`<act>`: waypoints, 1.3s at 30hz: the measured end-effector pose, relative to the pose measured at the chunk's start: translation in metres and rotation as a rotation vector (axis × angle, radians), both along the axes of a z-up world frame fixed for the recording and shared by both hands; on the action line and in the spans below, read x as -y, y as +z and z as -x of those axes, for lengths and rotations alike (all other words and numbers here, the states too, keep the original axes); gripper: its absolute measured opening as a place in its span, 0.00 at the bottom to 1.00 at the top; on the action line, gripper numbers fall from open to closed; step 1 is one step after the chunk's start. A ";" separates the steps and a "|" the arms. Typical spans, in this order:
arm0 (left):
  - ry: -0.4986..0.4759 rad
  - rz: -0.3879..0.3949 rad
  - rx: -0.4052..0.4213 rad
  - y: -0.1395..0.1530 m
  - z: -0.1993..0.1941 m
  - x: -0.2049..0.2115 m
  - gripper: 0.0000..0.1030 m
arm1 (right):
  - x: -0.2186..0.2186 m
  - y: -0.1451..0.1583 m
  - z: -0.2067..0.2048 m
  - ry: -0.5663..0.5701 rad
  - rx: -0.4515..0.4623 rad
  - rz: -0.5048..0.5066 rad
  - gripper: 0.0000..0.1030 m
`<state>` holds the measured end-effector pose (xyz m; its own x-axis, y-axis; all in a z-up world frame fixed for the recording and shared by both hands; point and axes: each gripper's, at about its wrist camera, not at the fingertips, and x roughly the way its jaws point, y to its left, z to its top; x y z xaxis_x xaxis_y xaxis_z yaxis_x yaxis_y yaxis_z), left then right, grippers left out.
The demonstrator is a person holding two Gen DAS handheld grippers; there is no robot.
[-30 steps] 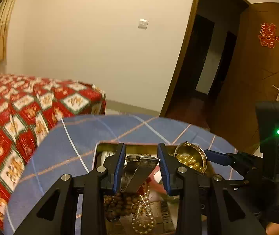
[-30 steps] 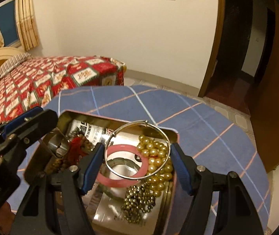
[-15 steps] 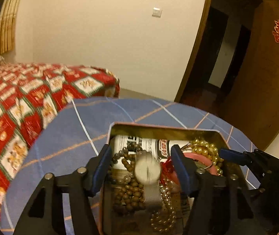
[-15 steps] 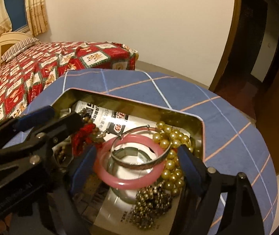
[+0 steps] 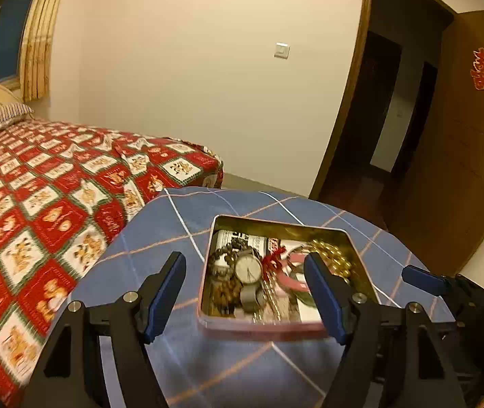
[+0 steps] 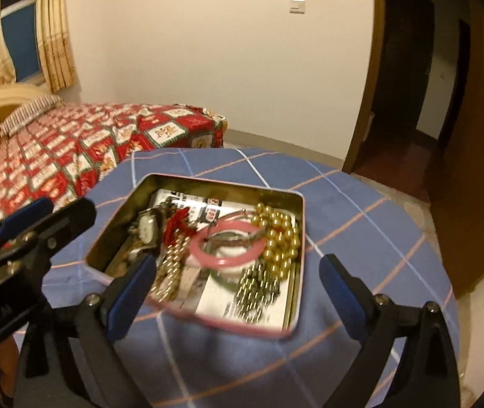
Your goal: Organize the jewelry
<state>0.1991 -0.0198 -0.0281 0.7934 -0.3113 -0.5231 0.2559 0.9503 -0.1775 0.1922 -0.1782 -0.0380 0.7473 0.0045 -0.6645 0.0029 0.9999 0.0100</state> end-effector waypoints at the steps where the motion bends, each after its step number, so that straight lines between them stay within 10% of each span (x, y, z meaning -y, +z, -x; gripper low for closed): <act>1: 0.000 -0.003 0.010 0.003 0.009 0.000 0.70 | 0.000 0.002 0.007 -0.004 0.006 -0.016 0.96; 39: 0.109 -0.013 0.225 0.067 0.130 -0.038 0.79 | -0.018 0.063 0.135 -0.092 0.266 -0.043 1.00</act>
<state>0.0694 0.0179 0.0385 0.9188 -0.2123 -0.3328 0.1838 0.9762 -0.1153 0.0576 -0.1603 0.0248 0.8941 -0.0474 -0.4453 0.0850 0.9943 0.0649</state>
